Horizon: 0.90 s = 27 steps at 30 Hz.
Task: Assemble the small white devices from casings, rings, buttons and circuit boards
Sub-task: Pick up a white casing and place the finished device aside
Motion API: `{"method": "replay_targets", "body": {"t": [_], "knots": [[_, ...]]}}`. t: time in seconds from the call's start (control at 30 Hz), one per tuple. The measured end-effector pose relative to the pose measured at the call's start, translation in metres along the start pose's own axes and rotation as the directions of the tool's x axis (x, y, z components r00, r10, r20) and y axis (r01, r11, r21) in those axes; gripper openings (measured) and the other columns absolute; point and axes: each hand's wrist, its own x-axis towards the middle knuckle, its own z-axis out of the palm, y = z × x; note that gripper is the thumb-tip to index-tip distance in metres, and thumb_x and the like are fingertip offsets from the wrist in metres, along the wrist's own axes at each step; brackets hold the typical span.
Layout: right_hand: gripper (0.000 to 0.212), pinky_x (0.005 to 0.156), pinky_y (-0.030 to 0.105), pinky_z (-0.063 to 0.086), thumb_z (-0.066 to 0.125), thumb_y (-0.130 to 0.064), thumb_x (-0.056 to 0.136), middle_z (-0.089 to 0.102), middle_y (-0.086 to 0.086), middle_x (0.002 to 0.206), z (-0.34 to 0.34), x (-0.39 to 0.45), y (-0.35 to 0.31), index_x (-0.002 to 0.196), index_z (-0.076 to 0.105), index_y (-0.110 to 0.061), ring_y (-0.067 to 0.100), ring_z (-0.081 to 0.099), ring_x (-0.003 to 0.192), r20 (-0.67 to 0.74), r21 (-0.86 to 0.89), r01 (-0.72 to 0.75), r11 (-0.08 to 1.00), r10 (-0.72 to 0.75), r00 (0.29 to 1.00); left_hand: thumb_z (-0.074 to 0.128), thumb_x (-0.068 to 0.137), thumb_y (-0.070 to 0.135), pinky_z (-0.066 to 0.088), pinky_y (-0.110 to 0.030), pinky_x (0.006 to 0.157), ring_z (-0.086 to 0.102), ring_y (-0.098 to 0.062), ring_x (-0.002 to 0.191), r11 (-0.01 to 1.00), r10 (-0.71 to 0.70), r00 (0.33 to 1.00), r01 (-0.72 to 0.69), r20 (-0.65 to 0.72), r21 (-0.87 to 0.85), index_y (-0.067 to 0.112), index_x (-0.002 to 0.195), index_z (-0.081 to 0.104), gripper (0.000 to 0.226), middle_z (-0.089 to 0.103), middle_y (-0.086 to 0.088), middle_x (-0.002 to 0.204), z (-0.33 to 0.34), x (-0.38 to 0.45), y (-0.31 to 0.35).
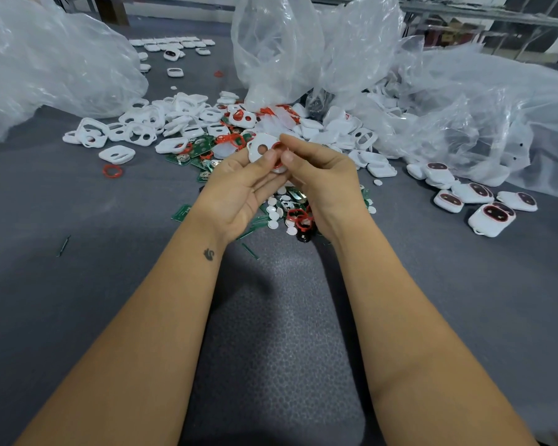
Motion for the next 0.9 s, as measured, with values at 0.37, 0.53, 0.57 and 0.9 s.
{"method": "replay_targets", "body": {"t": [0.37, 0.53, 0.57, 0.9], "knots": [[0.02, 0.085, 0.028, 0.055, 0.069, 0.006, 0.082, 0.072, 0.012, 0.096, 0.0024, -0.0005, -0.0017, 0.099, 0.071, -0.004, 0.024, 0.068, 0.096, -0.081, -0.081, 0.005, 0.997, -0.011, 0.997, 0.052, 0.096, 0.004, 0.057, -0.025, 0.08, 0.071, -0.018, 0.097, 0.995, -0.082, 0.996, 0.08, -0.022, -0.061, 0.003, 0.113, 0.061, 0.019, 0.073, -0.009, 0.101, -0.0006, -0.0001, 0.0013], [0.017, 0.084, 0.031, 0.055, 0.072, 0.003, 0.082, 0.072, 0.012, 0.095, 0.0034, -0.0016, -0.0015, 0.093, 0.073, -0.01, 0.019, 0.066, 0.092, -0.087, -0.169, 0.028, 0.985, -0.044, 0.995, 0.052, 0.095, 0.003, 0.058, -0.025, 0.076, 0.072, -0.019, 0.093, 0.988, -0.122, 0.991, 0.117, -0.049, -0.099, 0.001, 0.109, 0.063, 0.017, 0.075, -0.011, 0.097, -0.0025, -0.001, 0.0024], [0.018, 0.091, 0.039, 0.055, 0.072, 0.003, 0.081, 0.072, 0.016, 0.098, 0.0036, -0.0017, -0.0015, 0.093, 0.073, -0.01, 0.024, 0.065, 0.095, -0.079, -0.19, 0.043, 0.981, -0.059, 0.995, 0.053, 0.095, 0.003, 0.058, -0.025, 0.075, 0.072, -0.019, 0.093, 0.988, -0.125, 0.991, 0.119, -0.055, -0.098, 0.001, 0.108, 0.063, 0.017, 0.075, -0.011, 0.097, -0.0029, -0.0007, 0.0027], [0.021, 0.089, 0.042, 0.055, 0.063, 0.006, 0.086, 0.07, 0.01, 0.095, 0.0063, -0.0047, -0.0032, 0.092, 0.07, -0.013, 0.028, 0.065, 0.094, -0.038, -0.347, 0.08, 0.935, -0.099, 0.994, 0.057, 0.093, 0.003, 0.057, -0.023, 0.072, 0.073, -0.018, 0.09, 0.994, -0.111, 0.989, 0.108, -0.102, -0.035, 0.001, 0.111, 0.063, 0.019, 0.073, -0.013, 0.101, -0.004, 0.0021, 0.0018]]}}
